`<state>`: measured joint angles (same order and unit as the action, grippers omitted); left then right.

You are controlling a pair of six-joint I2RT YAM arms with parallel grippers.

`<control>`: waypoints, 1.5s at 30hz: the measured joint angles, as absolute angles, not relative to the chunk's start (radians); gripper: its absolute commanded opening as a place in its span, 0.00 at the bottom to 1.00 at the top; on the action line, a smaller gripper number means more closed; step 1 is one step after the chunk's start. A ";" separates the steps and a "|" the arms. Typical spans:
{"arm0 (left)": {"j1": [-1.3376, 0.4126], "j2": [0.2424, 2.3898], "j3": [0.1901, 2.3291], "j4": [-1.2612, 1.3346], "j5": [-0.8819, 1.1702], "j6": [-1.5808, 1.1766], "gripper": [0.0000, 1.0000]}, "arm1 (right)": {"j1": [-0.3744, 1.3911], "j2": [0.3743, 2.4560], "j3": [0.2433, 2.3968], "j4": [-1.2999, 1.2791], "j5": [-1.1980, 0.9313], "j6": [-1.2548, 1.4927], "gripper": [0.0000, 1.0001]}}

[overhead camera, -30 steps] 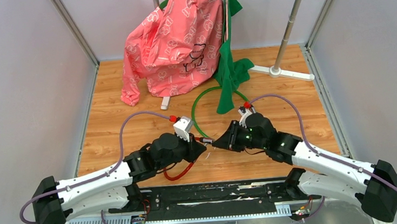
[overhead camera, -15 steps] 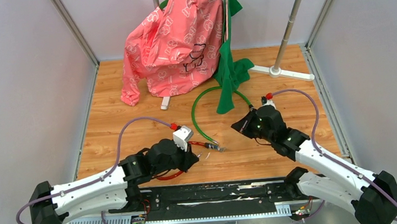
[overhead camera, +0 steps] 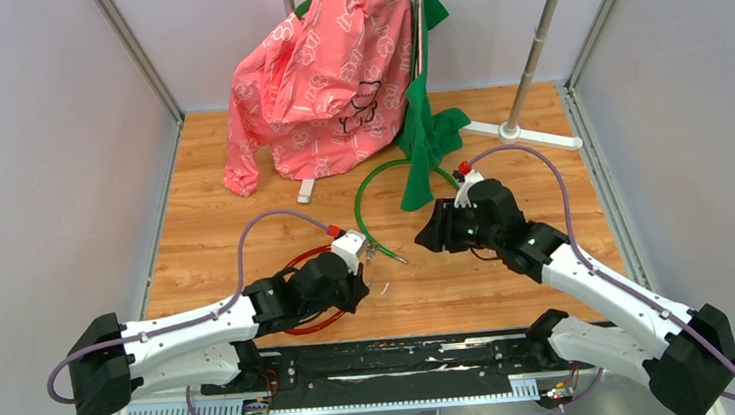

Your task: Unlock with the key

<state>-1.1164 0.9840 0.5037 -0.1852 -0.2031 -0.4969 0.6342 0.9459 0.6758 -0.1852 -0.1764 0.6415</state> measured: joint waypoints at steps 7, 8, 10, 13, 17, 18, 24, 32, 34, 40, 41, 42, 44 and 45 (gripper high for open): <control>-1.116 1.019 0.537 -0.203 -0.268 -0.513 0.00 | 0.634 0.988 0.676 -0.231 -0.236 0.574 0.50; -1.116 1.019 0.537 -0.211 -0.282 -0.520 0.00 | 0.634 0.989 0.676 -0.237 -0.239 0.571 0.50; -1.114 1.018 0.538 -0.235 -0.321 -0.538 0.00 | 0.634 0.990 0.676 -0.250 -0.243 0.563 0.49; -1.085 1.015 0.539 -0.282 -0.374 -0.574 0.00 | 0.634 0.989 0.676 -0.260 -0.244 0.556 0.49; -1.011 0.993 0.539 -0.343 -0.430 -0.600 0.00 | 0.634 0.981 0.676 -0.264 -0.245 0.554 0.49; -0.999 0.986 0.539 -0.354 -0.438 -0.603 0.00 | 0.634 0.979 0.676 -0.265 -0.245 0.554 0.49; -0.907 0.948 0.560 -0.413 -0.474 -0.594 0.00 | 0.634 0.971 0.676 -0.275 -0.247 0.552 0.49; -0.872 0.976 0.571 -0.402 -0.419 -0.598 0.00 | 0.634 0.945 0.676 -0.310 -0.233 0.545 0.49; -0.872 1.002 0.572 -0.368 -0.373 -0.599 0.00 | 0.634 0.930 0.676 -0.334 -0.210 0.539 0.49; -0.875 1.119 0.611 -0.262 -0.260 -0.602 0.00 | 0.634 0.856 0.688 -0.435 -0.103 0.515 0.49; -0.878 1.141 0.624 -0.249 -0.252 -0.602 0.00 | 0.634 0.841 0.692 -0.451 -0.087 0.511 0.49; -0.881 1.171 0.643 -0.232 -0.243 -0.602 0.00 | 0.634 0.824 0.695 -0.464 -0.069 0.507 0.49; -0.894 1.232 0.678 -0.200 -0.226 -0.603 0.00 | 0.634 0.795 0.697 -0.488 -0.038 0.501 0.49; -0.900 1.258 0.693 -0.185 -0.218 -0.604 0.00 | 0.634 0.779 0.698 -0.501 -0.021 0.500 0.49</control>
